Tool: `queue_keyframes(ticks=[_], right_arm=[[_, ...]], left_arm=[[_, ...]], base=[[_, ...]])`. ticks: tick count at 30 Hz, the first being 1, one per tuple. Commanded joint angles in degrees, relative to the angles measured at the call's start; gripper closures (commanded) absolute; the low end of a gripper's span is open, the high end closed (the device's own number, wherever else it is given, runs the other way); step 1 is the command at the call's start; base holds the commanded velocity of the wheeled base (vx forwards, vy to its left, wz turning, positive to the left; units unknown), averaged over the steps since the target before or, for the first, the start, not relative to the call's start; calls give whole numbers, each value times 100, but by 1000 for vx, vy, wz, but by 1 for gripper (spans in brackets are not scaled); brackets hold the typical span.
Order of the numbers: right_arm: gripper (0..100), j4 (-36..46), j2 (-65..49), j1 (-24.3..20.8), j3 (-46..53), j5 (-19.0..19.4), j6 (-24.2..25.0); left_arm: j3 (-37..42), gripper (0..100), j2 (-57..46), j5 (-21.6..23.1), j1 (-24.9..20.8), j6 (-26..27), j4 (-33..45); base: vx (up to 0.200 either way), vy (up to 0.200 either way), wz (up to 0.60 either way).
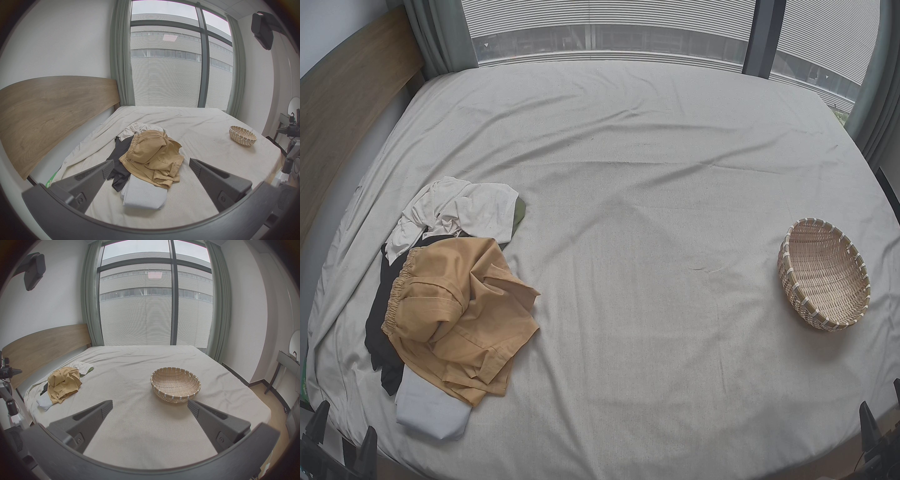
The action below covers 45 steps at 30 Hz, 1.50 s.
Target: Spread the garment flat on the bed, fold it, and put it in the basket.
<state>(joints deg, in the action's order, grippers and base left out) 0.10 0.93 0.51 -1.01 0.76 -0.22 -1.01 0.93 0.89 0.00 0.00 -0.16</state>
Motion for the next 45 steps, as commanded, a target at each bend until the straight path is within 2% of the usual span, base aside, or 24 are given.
queue_keyframes(ticks=[1,9,13,18,24,32,36,41,45], right_arm=[[0,-1,-31,2,101,4,-4],[0,-1,-31,2,101,4,-4],[0,-1,-31,2,101,4,-4],[0,-1,-31,2,101,4,-4],[0,-1,-31,2,101,-5,-4],[0,-1,-31,2,101,-5,-4],[0,-1,-31,10,101,-5,-4],[0,-1,-31,2,101,-5,-4],[0,-1,-31,2,101,-5,-4]], left_arm=[[101,0,-93,-1,0,9,-11],[-4,0,-93,16,-9,44,-81],[-1296,0,593,60,-132,18,-2],[-1331,0,1068,438,-431,-97,33],[-1542,0,1454,526,-686,-149,25],[-2307,0,2474,561,-1178,-1187,-11],[-2298,0,2869,851,-1274,-1424,-28],[-2175,0,3502,1150,-1274,-2215,-362],[-1947,0,3757,1352,-1274,-2496,-652]], base=[[0,0,0],[0,0,0],[0,0,0],[0,0,0],[0,0,0],[0,0,0],[0,0,0],[0,0,0],[0,0,0]])
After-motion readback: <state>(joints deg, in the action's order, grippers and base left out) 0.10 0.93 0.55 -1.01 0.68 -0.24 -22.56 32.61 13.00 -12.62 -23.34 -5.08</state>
